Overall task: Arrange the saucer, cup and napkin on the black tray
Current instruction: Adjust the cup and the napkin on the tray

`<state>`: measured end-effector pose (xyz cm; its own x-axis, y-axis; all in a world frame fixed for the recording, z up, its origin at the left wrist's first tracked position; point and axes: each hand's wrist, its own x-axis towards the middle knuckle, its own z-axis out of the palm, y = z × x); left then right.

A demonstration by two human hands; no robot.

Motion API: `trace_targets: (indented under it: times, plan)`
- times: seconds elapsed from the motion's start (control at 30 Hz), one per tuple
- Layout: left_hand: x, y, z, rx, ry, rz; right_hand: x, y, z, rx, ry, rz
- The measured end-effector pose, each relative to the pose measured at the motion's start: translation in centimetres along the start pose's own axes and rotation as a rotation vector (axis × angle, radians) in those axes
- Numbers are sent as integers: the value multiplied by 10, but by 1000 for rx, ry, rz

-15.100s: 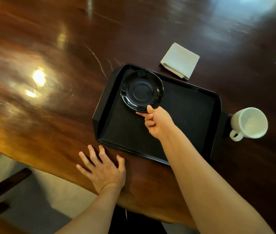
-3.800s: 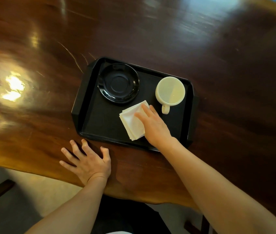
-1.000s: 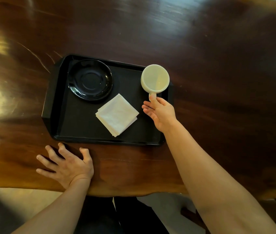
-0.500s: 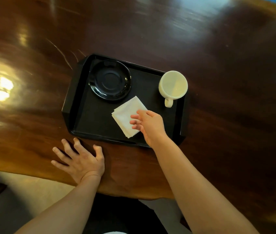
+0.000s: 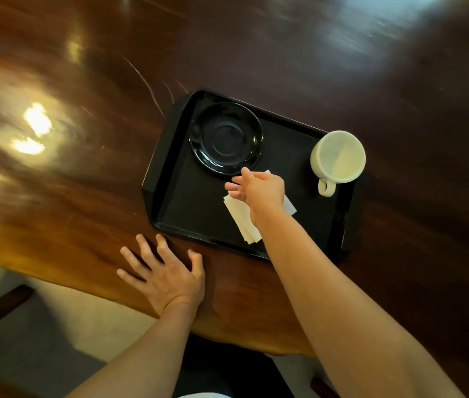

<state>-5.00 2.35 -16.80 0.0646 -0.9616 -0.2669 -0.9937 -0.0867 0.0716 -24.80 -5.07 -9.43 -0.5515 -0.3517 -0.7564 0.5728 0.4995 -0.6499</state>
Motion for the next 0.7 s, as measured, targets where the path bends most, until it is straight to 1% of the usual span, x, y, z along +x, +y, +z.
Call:
trace_targets:
  times: [0.17, 0.7]
  plan:
    - [0, 0, 0, 5, 1, 2, 6, -6, 5, -138, 89, 65]
    - [-1, -2, 2, -4, 5, 18, 16, -11, 21, -163, 84, 31]
